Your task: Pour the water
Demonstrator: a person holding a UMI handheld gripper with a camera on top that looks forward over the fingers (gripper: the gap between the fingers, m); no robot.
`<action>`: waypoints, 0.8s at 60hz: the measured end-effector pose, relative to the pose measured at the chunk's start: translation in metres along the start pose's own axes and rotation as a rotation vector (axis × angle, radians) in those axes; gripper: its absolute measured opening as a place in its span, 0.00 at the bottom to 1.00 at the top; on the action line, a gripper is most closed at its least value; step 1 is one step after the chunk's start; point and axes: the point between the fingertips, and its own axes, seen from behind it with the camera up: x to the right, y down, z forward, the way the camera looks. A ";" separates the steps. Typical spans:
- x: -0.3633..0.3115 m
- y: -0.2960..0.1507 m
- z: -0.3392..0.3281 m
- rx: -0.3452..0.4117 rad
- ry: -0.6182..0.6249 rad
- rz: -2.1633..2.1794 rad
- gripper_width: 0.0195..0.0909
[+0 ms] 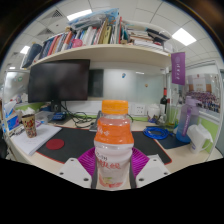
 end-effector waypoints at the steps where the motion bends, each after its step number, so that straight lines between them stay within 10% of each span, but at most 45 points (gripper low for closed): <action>1: 0.000 0.000 0.000 0.003 -0.004 0.000 0.33; 48: -0.138 -0.133 0.077 -0.139 0.045 -1.062 0.24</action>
